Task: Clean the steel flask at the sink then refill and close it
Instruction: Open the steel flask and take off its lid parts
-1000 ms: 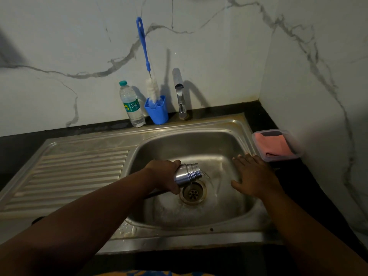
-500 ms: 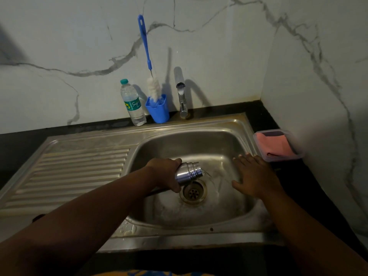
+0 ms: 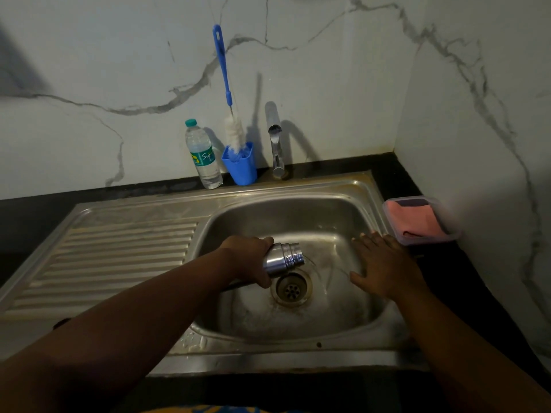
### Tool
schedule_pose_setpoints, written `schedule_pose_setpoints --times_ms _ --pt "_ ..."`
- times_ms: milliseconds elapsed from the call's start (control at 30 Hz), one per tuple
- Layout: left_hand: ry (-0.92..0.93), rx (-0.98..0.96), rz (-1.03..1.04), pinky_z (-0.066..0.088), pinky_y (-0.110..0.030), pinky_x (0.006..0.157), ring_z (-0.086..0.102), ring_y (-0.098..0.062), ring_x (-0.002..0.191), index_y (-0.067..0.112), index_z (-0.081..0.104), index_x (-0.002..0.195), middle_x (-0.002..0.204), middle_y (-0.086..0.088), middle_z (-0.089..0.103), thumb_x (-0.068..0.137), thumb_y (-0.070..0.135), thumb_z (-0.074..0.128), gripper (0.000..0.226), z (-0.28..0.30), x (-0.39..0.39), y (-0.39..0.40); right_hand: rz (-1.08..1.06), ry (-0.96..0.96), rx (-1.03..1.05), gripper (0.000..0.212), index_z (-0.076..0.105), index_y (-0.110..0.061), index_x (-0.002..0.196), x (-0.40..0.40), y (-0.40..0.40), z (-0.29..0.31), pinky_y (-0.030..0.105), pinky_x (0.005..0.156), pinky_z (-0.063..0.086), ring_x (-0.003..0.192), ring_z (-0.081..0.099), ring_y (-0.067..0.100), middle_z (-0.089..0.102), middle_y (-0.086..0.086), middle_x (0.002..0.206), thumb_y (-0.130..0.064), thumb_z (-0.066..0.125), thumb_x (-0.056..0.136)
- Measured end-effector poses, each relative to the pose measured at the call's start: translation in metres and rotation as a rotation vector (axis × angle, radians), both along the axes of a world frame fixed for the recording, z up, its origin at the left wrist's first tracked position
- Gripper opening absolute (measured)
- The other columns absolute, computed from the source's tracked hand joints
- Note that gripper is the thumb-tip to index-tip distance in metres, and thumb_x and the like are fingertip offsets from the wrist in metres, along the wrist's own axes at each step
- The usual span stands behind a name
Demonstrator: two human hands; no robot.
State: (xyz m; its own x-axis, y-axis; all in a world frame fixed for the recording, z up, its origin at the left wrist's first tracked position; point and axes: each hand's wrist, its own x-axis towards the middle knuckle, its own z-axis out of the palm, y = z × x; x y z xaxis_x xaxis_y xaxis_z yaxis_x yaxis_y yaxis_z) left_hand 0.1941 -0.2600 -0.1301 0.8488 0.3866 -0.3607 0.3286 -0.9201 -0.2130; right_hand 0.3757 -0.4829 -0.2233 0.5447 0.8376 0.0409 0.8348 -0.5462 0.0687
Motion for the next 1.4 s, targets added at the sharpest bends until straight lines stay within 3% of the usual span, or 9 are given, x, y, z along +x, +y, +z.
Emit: schedule_pose_setpoints --times_ms 300,467,600,800,1400 --pt "0.007 0.023 0.006 0.05 -0.034 0.085 0.061 -0.027 0.11 0.024 0.04 0.136 0.127 -0.005 0.061 0.065 0.057 0.074 0.086 0.0007 -0.0019 0.0028 -0.017 0.009 -0.004 0.083 0.057 -0.013 0.129 0.0005 -0.0002 -0.002 0.044 0.101 0.04 0.122 0.053 0.031 0.059 0.011 0.13 -0.064 0.036 0.068" --pt "0.007 0.028 0.002 0.051 -0.035 0.086 0.061 -0.027 0.11 0.024 0.041 0.135 0.126 -0.005 0.061 0.064 0.058 0.074 0.085 0.0009 -0.0025 0.0034 0.002 -0.034 -0.004 0.082 0.048 -0.016 0.138 0.0005 -0.0001 -0.0017 0.042 0.108 0.031 0.131 0.044 0.028 0.049 0.008 0.141 -0.064 0.04 0.072" --pt "0.013 0.017 0.007 0.051 -0.034 0.083 0.062 -0.027 0.108 0.024 0.043 0.132 0.124 -0.005 0.062 0.063 0.057 0.075 0.082 0.0016 -0.0025 0.002 0.004 -0.036 -0.006 0.083 0.049 -0.016 0.137 0.0011 -0.0004 -0.0019 0.042 0.107 0.031 0.131 0.044 0.028 0.049 0.009 0.141 -0.066 0.035 0.071" --pt "0.018 0.031 -0.018 0.047 -0.032 0.078 0.062 -0.027 0.107 0.024 0.043 0.131 0.123 -0.005 0.062 0.065 0.056 0.074 0.079 0.0017 -0.0026 0.0008 0.01 -0.048 -0.007 0.081 0.046 -0.017 0.139 0.0003 -0.0001 -0.0013 0.041 0.109 0.03 0.133 0.042 0.028 0.046 0.009 0.143 -0.065 0.044 0.073" --pt "0.051 0.048 -0.006 0.05 -0.034 0.08 0.063 -0.027 0.107 0.025 0.043 0.133 0.123 -0.005 0.063 0.064 0.057 0.075 0.083 0.0011 -0.0075 0.0067 -0.011 -0.004 0.044 0.078 0.065 -0.013 0.119 -0.0004 -0.0017 -0.0006 0.044 0.093 0.047 0.112 0.061 0.031 0.065 0.011 0.121 -0.063 0.04 0.065"
